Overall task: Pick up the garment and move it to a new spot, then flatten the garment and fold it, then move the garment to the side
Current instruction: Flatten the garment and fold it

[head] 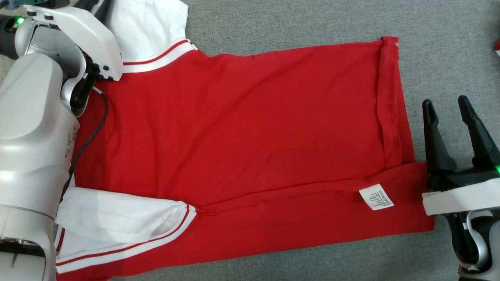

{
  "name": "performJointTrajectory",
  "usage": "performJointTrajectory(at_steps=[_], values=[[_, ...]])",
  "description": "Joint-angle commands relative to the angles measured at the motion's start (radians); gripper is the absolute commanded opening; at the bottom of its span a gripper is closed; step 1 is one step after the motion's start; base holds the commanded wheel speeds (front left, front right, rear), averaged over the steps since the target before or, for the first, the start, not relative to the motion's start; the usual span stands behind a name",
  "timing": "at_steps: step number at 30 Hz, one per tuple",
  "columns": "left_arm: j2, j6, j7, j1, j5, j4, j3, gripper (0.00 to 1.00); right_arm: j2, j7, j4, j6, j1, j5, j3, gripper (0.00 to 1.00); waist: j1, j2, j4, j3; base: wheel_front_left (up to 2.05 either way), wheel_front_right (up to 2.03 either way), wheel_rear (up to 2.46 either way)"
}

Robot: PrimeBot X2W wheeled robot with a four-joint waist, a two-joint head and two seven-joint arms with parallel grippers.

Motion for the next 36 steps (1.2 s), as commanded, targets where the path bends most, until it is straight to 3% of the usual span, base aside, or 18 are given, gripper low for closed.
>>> performJointTrajectory(at_steps=[1, 10, 19, 28, 30, 31, 32, 36], values=[[-0.004, -0.006, -0.014, -0.002, -0.007, 0.022, -0.011, 0.00, -0.009, -0.008, 0.002, 0.000, -0.023, 0.007, -0.008, 1.00, -0.0001, 0.0000, 0.003, 0.000, 0.00, 0.00, 0.00], [-0.010, -0.006, -0.096, -0.048, -0.021, 0.064, -0.046, 0.00, -0.072, 0.019, 0.060, 0.000, -0.162, 0.042, 0.009, 1.00, -0.0001, 0.0000, 0.024, 0.006, 0.00, 0.00, 0.00], [-0.031, -0.007, -0.141, -0.060, -0.046, 0.073, -0.093, 0.00, -0.122, 0.070, 0.165, 0.000, -0.290, 0.069, 0.088, 1.00, -0.0001, 0.0000, 0.069, 0.029, 0.00, 0.00, 0.00], [-0.029, -0.006, -0.198, -0.065, -0.082, 0.087, -0.138, 0.00, -0.181, 0.201, 0.209, 0.000, -0.323, 0.091, 0.121, 1.00, -0.0001, 0.0000, 0.086, 0.038, 0.00, 0.00, 0.00], [-0.025, -0.006, -0.208, -0.071, -0.086, 0.085, -0.145, 0.00, -0.187, 0.221, 0.197, 0.000, -0.327, 0.098, 0.118, 0.42, -0.0001, 0.0000, 0.087, 0.036, 0.00, 0.00, 0.00], [-0.025, -0.006, -0.213, -0.073, -0.091, 0.084, -0.148, 0.00, -0.190, 0.231, 0.192, 0.000, -0.327, 0.104, 0.116, 0.36, -0.0001, 0.0000, 0.087, 0.036, 0.00, 0.00, 0.00], [-0.024, -0.006, -0.218, -0.075, -0.091, 0.082, -0.151, 0.00, -0.193, 0.239, 0.189, 0.000, -0.330, 0.109, 0.115, 0.00, -0.0001, 0.0000, 0.088, 0.035, 0.00, 0.00, 0.00], [-0.021, -0.007, -0.238, -0.087, -0.102, 0.072, -0.159, 0.00, -0.199, 0.261, 0.179, 0.000, -0.341, 0.135, 0.109, 0.00, -0.0001, 0.0000, 0.095, 0.032, 0.00, 0.00, 0.00]])
